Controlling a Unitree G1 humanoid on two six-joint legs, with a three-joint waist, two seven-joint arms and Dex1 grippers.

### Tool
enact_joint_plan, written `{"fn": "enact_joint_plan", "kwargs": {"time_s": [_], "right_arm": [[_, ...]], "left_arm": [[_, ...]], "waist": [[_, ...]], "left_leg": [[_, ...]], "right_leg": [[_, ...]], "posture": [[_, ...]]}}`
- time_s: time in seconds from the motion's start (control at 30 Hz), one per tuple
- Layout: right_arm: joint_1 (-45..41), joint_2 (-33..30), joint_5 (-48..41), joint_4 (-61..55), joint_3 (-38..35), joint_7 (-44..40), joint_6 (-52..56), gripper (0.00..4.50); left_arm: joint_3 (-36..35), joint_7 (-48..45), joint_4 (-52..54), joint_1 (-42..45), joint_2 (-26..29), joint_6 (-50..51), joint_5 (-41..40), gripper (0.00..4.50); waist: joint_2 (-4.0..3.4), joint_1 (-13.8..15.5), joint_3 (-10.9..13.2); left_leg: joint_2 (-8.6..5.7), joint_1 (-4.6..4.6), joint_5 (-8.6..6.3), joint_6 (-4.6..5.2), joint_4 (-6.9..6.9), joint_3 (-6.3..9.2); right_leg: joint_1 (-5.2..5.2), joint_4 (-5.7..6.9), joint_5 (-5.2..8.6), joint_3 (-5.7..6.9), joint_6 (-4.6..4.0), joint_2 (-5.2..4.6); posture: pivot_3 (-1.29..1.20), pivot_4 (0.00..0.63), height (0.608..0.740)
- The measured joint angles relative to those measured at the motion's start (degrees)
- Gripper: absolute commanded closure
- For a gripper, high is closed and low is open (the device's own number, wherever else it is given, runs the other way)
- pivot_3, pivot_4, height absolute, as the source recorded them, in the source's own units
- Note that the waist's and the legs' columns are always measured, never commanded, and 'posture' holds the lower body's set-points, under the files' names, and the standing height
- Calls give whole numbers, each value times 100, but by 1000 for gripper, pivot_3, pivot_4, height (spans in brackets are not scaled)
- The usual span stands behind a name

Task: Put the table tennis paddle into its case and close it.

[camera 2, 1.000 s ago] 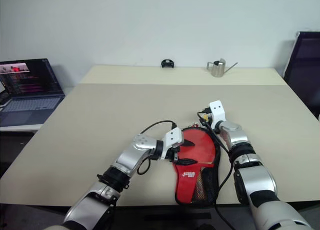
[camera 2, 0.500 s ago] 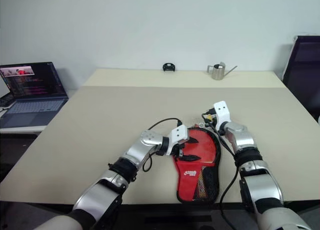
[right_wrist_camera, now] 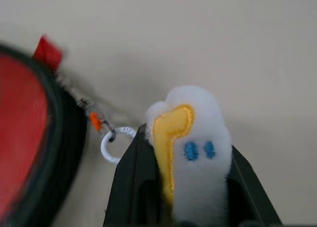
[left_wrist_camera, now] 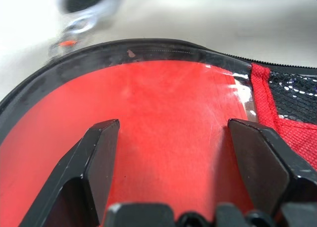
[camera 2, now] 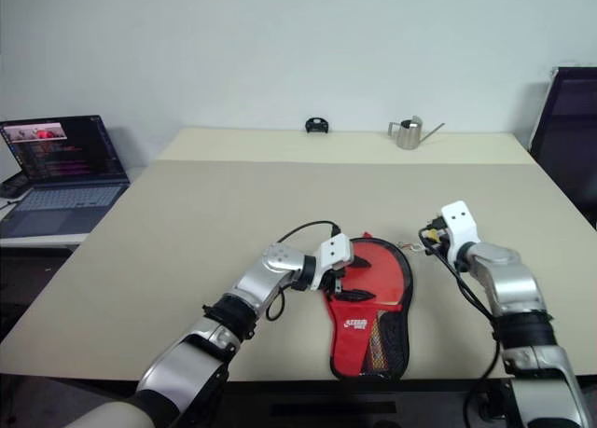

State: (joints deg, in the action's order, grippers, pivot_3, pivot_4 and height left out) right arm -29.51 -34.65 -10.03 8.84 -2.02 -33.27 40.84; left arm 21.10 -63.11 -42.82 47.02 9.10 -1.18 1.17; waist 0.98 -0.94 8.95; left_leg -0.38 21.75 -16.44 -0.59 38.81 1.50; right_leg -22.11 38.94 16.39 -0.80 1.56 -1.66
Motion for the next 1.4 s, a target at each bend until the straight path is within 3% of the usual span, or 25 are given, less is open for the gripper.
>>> {"fn": "enact_joint_plan", "kwargs": {"time_s": [0.43,0.67,0.9,1.0,1.27,1.4], "right_arm": [[2635,-1587,-1570,-4023,-593,-1152,2103,3861],[3968,-2293,-2188,-5195,-1262,-1751,2175,3890],[5127,-2669,-2451,-6154,-1223,-2183,1786,3954],[5164,-2659,-2536,-6394,-1103,-2161,1705,3954],[4491,-2133,-2626,-6477,167,-1522,1735,3954],[4340,-2162,-2698,-6461,269,-1436,1807,3954]], "left_arm": [[5,-1,-95,13,-52,-56,28,690],[5,-5,-170,41,-169,-70,105,690],[7,-11,-201,38,-181,-80,132,690],[7,-8,-206,35,-185,-79,138,690],[7,-20,-205,36,-203,-75,141,690],[7,-22,-201,28,-205,-75,141,690]], "waist": [[21,82,-16],[35,107,-25],[65,120,-48],[75,119,-57],[76,120,-64],[75,124,-67]], "left_leg": [[5,-4,-7,10,-1,3],[4,-6,-11,14,-2,17],[8,-21,-28,22,-6,46],[10,-23,-30,20,-6,58],[12,-14,-32,16,-7,89],[12,-9,-32,16,-6,105]], "right_leg": [[11,-14,5,1,6,35],[32,-40,22,18,34,35],[81,-94,23,49,40,34],[86,-98,25,58,41,33],[93,-113,27,93,38,18],[96,-116,27,112,33,15]], "posture": [[0,150,740],[0,150,740],[0,150,740],[0,150,740],[0,150,740],[0,150,740]]}}
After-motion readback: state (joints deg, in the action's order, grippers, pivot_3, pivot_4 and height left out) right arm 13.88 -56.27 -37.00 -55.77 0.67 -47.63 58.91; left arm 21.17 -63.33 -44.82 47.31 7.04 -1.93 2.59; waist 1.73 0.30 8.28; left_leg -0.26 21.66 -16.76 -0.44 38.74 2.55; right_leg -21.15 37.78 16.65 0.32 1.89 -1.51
